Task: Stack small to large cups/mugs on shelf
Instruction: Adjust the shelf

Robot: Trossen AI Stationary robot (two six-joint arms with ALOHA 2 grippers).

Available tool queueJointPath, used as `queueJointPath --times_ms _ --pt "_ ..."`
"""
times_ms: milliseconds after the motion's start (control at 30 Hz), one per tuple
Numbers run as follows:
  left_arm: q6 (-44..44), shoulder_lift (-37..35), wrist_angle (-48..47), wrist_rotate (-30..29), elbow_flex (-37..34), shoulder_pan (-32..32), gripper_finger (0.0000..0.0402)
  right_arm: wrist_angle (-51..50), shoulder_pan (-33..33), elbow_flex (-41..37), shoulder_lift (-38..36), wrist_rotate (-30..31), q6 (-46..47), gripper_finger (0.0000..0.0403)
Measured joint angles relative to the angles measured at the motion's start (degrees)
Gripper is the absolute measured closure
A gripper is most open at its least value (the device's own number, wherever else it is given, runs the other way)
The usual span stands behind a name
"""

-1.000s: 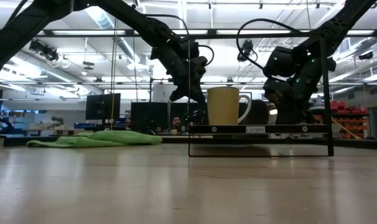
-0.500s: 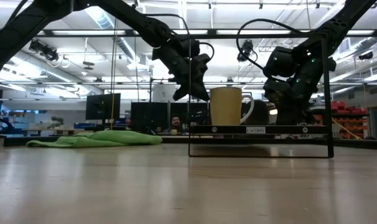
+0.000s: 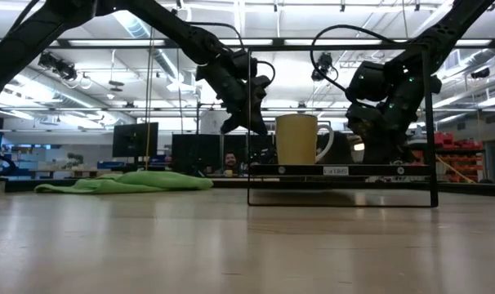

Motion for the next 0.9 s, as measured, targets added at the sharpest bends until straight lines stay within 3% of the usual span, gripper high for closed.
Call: queueJointPath --times_ms 567,900 --pt "10.8 -3.8 -11.6 -3.1 0.0 -0.4 0.0383 -5.1 -3.1 0.0 -9.2 3.0 -1.4 0.0403" --pt "10.7 -3.8 -14.7 -6.0 -6.9 -0.4 0.0384 -3.2 -8.0 0.0 -6.4 3.2 -2.7 0.0403"
